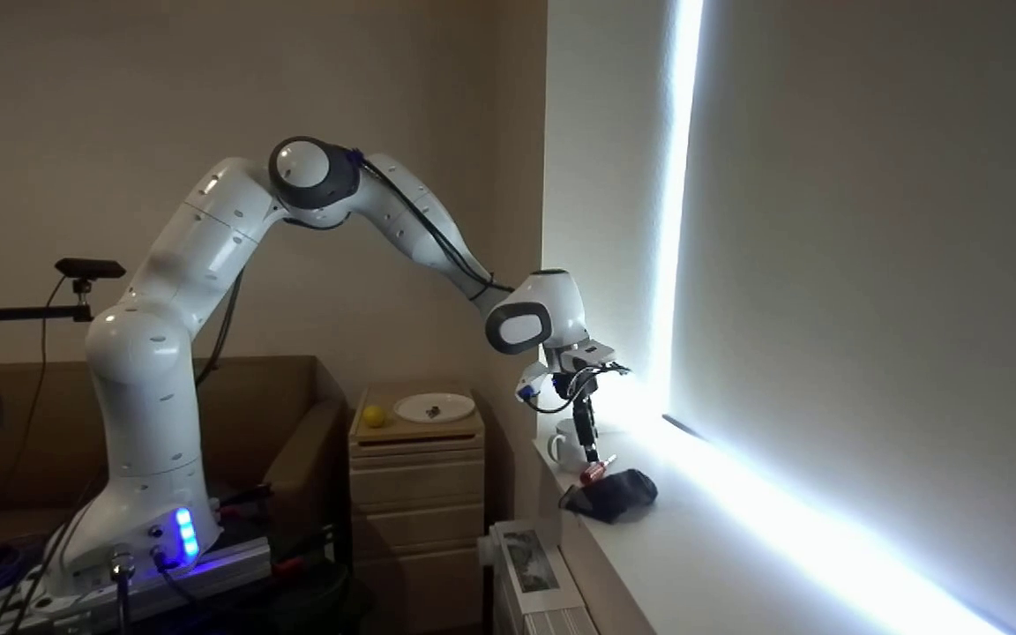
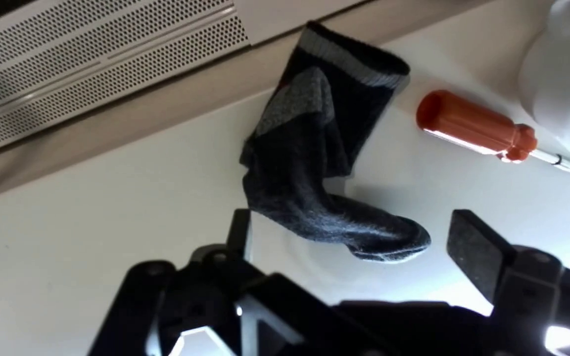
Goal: Put the sock on the armrest
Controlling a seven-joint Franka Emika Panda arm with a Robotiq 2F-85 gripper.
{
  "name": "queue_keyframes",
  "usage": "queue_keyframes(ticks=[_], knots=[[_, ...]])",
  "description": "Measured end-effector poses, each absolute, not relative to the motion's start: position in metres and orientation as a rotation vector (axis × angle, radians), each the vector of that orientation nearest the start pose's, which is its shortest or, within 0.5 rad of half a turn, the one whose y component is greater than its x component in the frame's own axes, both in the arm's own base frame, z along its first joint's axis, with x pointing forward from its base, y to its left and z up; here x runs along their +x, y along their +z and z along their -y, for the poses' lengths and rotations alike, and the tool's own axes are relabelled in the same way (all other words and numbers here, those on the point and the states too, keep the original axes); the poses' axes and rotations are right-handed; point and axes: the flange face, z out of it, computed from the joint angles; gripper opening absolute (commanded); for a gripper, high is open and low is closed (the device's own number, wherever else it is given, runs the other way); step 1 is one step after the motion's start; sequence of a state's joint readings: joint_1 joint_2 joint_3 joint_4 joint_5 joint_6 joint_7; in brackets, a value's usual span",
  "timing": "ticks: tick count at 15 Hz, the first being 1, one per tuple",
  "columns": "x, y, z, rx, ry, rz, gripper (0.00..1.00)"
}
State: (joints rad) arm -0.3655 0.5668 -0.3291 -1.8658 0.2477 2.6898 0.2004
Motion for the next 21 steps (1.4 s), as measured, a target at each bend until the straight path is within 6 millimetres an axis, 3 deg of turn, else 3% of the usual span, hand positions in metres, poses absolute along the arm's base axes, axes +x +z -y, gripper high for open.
queue_keyframes(ticks=[5, 9, 10, 12, 17, 21], knots=[[0.543, 0.194, 0.41, -2.742, -0.524, -1.665, 1.0], [0.557, 0.176, 0.43, -2.688, -0.579, -1.784, 1.0], [0.559, 0.175, 0.438, -2.675, -0.593, -1.819, 0.75], [0.559, 0.17, 0.451, -2.658, -0.601, -1.882, 0.66], [0.56, 0.152, 0.466, -2.603, -0.472, -2.019, 0.31], [0.564, 0.157, 0.474, -2.535, -0.351, -2.114, 0.02]])
